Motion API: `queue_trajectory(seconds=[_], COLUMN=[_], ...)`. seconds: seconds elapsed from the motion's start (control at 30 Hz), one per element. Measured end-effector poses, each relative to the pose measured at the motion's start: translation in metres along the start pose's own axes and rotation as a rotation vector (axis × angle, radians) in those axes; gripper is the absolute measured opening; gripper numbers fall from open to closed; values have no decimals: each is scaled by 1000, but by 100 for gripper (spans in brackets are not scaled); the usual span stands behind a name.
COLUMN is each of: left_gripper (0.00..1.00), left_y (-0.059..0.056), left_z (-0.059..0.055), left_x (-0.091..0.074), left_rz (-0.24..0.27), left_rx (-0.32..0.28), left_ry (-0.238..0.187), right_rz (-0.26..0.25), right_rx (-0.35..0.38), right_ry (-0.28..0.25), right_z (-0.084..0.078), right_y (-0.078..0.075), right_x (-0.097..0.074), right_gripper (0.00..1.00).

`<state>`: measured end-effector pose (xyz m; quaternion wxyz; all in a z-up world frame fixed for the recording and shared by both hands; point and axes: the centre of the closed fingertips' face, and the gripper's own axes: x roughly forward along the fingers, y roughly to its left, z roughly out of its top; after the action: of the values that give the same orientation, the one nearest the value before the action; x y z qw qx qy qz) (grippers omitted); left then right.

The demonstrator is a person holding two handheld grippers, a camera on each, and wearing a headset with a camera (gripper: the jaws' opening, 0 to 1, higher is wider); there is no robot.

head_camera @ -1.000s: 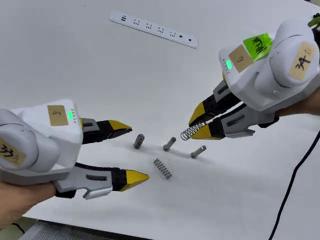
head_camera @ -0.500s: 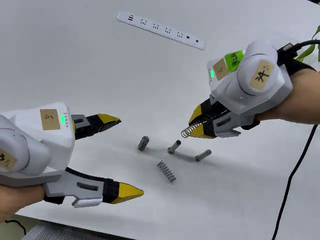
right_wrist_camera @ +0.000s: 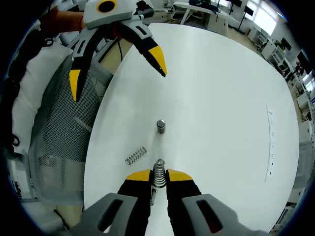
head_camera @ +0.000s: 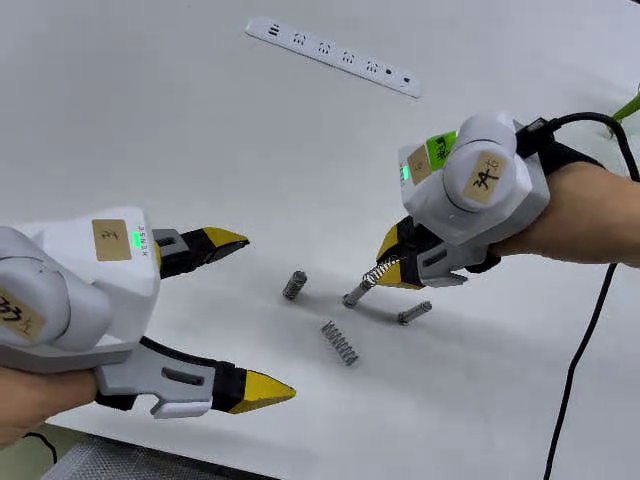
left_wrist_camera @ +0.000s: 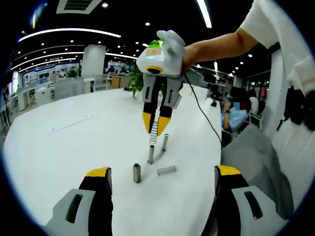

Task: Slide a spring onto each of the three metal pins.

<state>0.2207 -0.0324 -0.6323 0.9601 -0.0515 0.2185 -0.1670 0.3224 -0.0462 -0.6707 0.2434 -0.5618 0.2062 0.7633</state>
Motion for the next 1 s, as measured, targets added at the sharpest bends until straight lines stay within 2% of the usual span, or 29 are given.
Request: queue_trajectory(seconds=[0.8,1.0], left_gripper=[85,86], left_y=[-5,-5], left_z=[3,3], left_x=[3,4], left_rz=[-12,-15], left_rx=[-19,-20], left_ry=[-18,-18], right_rz=[13,9], right_rx=[-21,-34], right_ry=[26,34], right_z=[-4,-4], right_y=[-1,1], right_x=[12,20], right_gripper=[12,12])
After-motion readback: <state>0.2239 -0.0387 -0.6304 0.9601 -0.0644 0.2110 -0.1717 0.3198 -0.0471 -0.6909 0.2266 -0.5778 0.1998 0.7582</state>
